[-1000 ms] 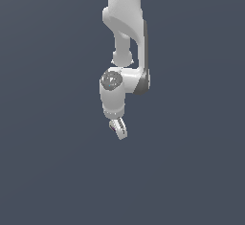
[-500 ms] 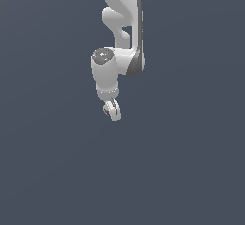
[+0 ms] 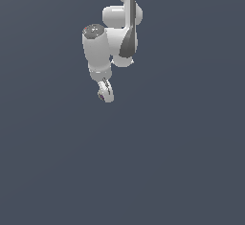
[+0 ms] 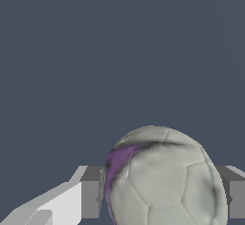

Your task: Pick up the object and move it to a goal position.

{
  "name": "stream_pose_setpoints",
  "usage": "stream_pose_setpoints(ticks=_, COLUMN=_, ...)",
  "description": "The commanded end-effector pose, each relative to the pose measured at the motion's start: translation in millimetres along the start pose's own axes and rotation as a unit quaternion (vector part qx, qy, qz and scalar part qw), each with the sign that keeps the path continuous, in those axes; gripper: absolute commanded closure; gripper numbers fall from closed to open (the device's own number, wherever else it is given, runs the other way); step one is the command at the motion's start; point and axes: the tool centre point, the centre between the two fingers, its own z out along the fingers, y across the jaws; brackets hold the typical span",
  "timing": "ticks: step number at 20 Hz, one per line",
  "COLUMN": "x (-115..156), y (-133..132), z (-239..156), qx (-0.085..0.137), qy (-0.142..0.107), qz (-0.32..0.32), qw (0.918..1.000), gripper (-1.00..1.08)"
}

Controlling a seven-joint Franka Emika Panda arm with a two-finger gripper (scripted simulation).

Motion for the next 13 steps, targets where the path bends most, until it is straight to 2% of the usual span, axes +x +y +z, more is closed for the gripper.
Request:
stream_pose_setpoints(ticks=1, x=0.7, y=11.8, z=-9.7, qx=0.0, qy=0.0, qz=0.0, qw=1.0, gripper=1.08)
stream_pose_setpoints(ticks=7, x=2.4, y=29.5, z=-24.4, qx=0.0, qy=0.001, qz=0.0, qw=1.0, gripper=1.08)
stream_pose_setpoints(ticks=13, x=3.7, y=34.6, z=-29.7, qx=0.0, qy=0.002, qz=0.0, qw=1.0, gripper=1.08)
